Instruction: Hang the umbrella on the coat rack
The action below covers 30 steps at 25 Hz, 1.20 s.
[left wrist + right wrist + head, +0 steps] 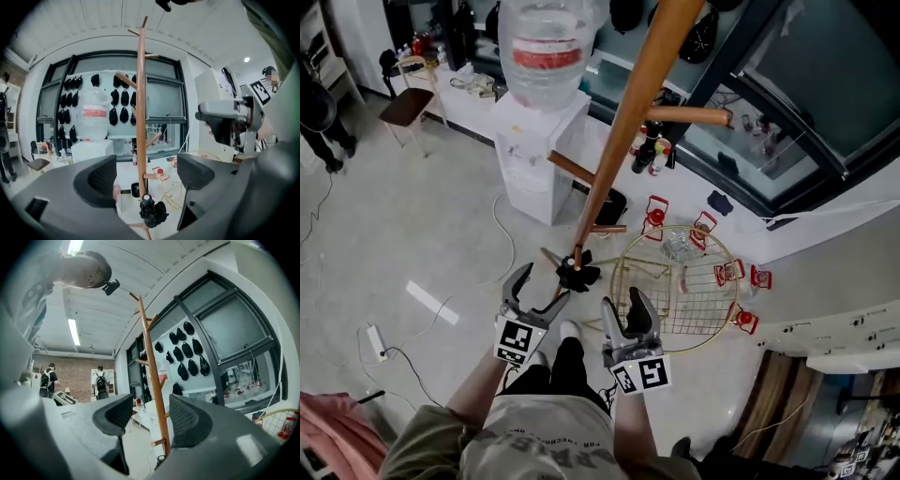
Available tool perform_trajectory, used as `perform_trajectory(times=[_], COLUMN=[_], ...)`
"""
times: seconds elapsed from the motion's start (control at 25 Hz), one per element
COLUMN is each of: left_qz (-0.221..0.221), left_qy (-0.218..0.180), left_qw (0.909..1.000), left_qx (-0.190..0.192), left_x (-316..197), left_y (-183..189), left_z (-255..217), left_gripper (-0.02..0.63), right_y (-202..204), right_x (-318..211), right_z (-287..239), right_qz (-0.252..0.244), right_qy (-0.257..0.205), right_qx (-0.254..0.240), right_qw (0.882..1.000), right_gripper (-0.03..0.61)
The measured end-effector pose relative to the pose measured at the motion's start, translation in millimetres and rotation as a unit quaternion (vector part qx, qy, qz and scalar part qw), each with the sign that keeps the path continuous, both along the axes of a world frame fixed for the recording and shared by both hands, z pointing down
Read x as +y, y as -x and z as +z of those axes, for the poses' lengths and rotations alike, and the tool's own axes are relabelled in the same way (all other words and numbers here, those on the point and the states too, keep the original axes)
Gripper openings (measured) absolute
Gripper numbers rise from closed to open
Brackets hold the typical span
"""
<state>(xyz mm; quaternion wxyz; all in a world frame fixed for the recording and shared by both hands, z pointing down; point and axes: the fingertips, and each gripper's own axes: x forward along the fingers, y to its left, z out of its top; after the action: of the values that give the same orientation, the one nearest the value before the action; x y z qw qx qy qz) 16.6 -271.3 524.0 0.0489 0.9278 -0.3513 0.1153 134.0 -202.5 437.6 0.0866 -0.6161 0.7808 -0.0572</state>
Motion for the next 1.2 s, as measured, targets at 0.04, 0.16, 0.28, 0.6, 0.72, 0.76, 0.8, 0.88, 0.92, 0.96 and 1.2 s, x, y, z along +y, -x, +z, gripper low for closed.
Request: perform_trajectory(times=[0.04, 0.16, 0.28, 0.6, 0.72, 0.76, 0.8, 0.88, 0.92, 0.96, 1.2], left_qz=[-0.006, -0.052, -0.105, -0.126, -0.127, -0.13, -0.132, -0.133, -0.132, -0.131, -0.124], left_qy=[-0.009, -0.033, -0.051, -0.094, -0.114, -0.121, -0.127, -0.134, -0.135, -0.135, -0.14], left_qw=[0.9999, 0.9978, 0.9917, 0.9836, 0.9787, 0.9768, 0.9754, 0.9744, 0.9745, 0.9748, 0.9758], left_qx=[0.011, 0.023, 0.054, 0.088, 0.114, 0.12, 0.122, 0.122, 0.121, 0.12, 0.113], left_x=[2.4, 6.1, 8.3, 20.9, 26.0, 27.5, 28.6, 29.6, 29.4, 29.1, 25.8], left_y=[4.9, 24.6, 48.0, 64.4, 65.2, 66.2, 66.8, 66.2, 65.5, 65.0, 66.0], left_z=[-17.4, -57.4, -92.8, -142.2, -157.0, -160.7, -163.1, -164.8, -165.0, -165.0, -166.9], left_gripper=[0.41, 0.373, 0.185, 0.018, 0.011, 0.011, 0.011, 0.011, 0.011, 0.011, 0.011], right_y=[2.8, 5.0, 3.9, 9.5, 15.5, 16.9, 17.4, 16.8, 16.5, 16.7, 23.5], right_x=[3.5, 15.1, 25.7, 36.7, 39.0, 39.3, 39.6, 39.6, 39.2, 38.7, 27.2], right_z=[-7.1, -24.8, -41.1, -67.4, -70.6, -70.8, -70.8, -71.5, -72.2, -73.2, -68.6], right_qz=[0.002, 0.011, 0.027, 0.049, 0.048, 0.047, 0.048, 0.05, 0.05, 0.05, 0.048], right_qy=[-0.004, -0.014, -0.027, -0.052, -0.053, -0.054, -0.054, -0.054, -0.056, -0.057, -0.036], right_qx=[0.006, 0.025, 0.042, 0.077, 0.085, 0.087, 0.089, 0.089, 0.089, 0.09, 0.119], right_qw=[1.0, 1.0, 0.998, 0.994, 0.994, 0.994, 0.993, 0.993, 0.993, 0.993, 0.991], right_gripper=[0.232, 0.227, 0.162, 0.002, 0.002, 0.002, 0.002, 0.002, 0.002, 0.002, 0.0])
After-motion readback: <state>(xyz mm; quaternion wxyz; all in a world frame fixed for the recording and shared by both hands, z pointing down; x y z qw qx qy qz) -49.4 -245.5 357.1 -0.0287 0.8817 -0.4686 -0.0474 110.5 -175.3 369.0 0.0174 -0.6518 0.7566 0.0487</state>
